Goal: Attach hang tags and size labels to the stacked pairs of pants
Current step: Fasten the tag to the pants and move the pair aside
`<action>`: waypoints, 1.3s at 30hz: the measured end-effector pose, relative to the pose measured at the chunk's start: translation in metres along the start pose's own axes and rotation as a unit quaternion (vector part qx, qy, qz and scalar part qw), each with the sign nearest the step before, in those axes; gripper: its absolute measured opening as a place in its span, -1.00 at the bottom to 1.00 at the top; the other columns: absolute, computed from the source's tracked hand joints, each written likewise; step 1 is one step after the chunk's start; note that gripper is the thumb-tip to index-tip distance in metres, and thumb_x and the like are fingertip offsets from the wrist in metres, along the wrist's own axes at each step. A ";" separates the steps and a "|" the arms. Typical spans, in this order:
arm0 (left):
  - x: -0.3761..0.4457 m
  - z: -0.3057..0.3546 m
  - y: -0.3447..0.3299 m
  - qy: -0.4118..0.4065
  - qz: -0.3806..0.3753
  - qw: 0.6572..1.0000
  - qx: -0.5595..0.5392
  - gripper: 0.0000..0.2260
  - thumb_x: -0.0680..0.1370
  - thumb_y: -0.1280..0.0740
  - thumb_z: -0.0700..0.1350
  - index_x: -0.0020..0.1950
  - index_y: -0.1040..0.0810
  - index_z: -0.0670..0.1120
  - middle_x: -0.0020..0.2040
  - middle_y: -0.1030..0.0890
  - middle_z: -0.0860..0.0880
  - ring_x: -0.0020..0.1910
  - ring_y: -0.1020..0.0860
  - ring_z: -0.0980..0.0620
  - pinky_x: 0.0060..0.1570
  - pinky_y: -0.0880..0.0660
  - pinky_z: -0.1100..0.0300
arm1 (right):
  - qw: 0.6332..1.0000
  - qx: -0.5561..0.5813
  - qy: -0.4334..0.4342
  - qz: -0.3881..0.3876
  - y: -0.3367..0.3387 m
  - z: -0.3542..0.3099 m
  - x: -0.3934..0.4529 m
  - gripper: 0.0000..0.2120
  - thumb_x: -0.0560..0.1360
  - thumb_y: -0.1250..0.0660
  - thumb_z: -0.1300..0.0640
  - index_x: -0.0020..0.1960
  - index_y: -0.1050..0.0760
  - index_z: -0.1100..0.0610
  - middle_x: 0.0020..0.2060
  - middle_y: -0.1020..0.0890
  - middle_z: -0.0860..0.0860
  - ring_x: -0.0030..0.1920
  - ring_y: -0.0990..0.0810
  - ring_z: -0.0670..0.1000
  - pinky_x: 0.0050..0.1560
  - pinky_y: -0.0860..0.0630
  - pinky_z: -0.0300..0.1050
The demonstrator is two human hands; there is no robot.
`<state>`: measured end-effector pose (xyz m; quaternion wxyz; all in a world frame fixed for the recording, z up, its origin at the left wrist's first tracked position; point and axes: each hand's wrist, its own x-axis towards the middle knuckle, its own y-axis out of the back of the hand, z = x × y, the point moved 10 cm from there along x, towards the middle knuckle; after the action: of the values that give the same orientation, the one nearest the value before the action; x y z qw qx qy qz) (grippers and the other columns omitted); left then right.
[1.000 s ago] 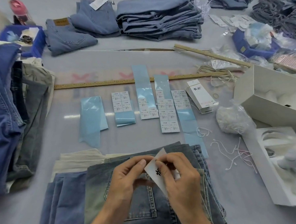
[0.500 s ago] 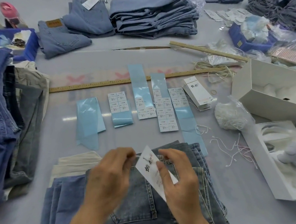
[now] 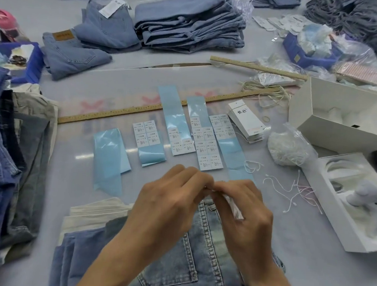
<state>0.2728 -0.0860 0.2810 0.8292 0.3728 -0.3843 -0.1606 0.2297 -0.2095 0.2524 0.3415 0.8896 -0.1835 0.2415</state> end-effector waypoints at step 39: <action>-0.073 -0.095 -0.197 0.376 -0.242 0.781 -0.436 -0.76 0.56 -0.38 -0.31 0.06 -0.77 -0.03 -0.19 -0.71 -0.03 -0.28 -0.49 0.07 -0.26 -0.41 0.25 | 0.937 -0.161 -0.281 -0.134 -0.036 0.100 -0.080 -0.76 0.54 -0.45 0.12 0.13 -0.50 -0.11 -0.13 -0.65 -0.20 -0.03 -0.59 -0.08 0.03 -0.47 -0.15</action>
<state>0.3014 -0.1306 0.0571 0.9158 0.0831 0.1714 -0.3535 0.2128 -0.2407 0.1242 0.4439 0.8706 -0.1876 -0.0989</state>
